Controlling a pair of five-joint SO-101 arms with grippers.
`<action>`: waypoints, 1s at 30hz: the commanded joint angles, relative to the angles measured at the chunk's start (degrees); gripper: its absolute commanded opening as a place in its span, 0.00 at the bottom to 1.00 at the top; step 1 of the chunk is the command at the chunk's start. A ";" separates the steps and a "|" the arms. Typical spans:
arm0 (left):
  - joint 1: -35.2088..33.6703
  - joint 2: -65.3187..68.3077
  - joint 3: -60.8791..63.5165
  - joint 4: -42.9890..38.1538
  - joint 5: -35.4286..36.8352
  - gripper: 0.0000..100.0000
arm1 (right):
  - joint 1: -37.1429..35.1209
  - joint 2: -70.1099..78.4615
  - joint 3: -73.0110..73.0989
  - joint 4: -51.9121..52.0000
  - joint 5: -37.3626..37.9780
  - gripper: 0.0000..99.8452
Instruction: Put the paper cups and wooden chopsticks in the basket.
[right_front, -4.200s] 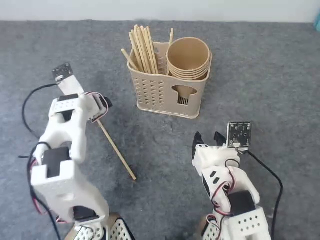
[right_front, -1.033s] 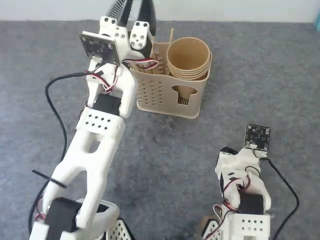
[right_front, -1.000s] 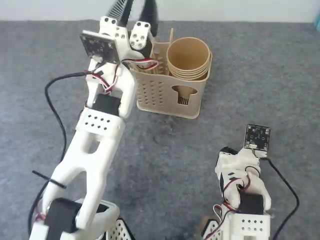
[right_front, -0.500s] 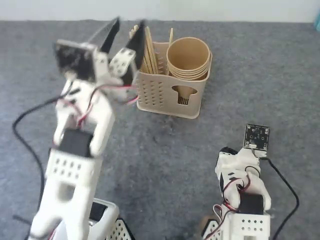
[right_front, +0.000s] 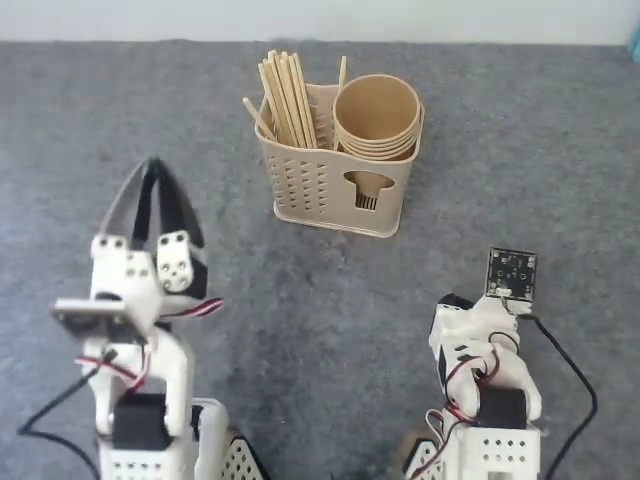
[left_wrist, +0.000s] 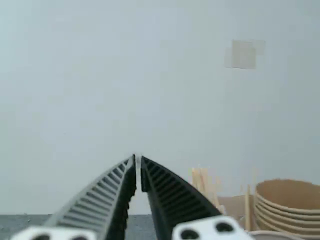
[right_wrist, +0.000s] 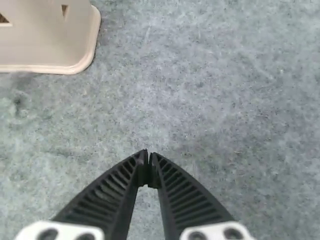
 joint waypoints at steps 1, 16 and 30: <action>-5.80 -7.21 8.84 0.44 -0.09 0.01 | -0.22 -0.92 1.05 0.48 0.44 0.01; -7.47 -6.77 20.97 25.49 -0.53 0.01 | -0.04 -0.84 1.05 0.57 0.79 0.01; -2.20 -6.51 20.97 41.14 -3.08 0.01 | -0.04 -0.84 1.05 0.57 0.79 0.01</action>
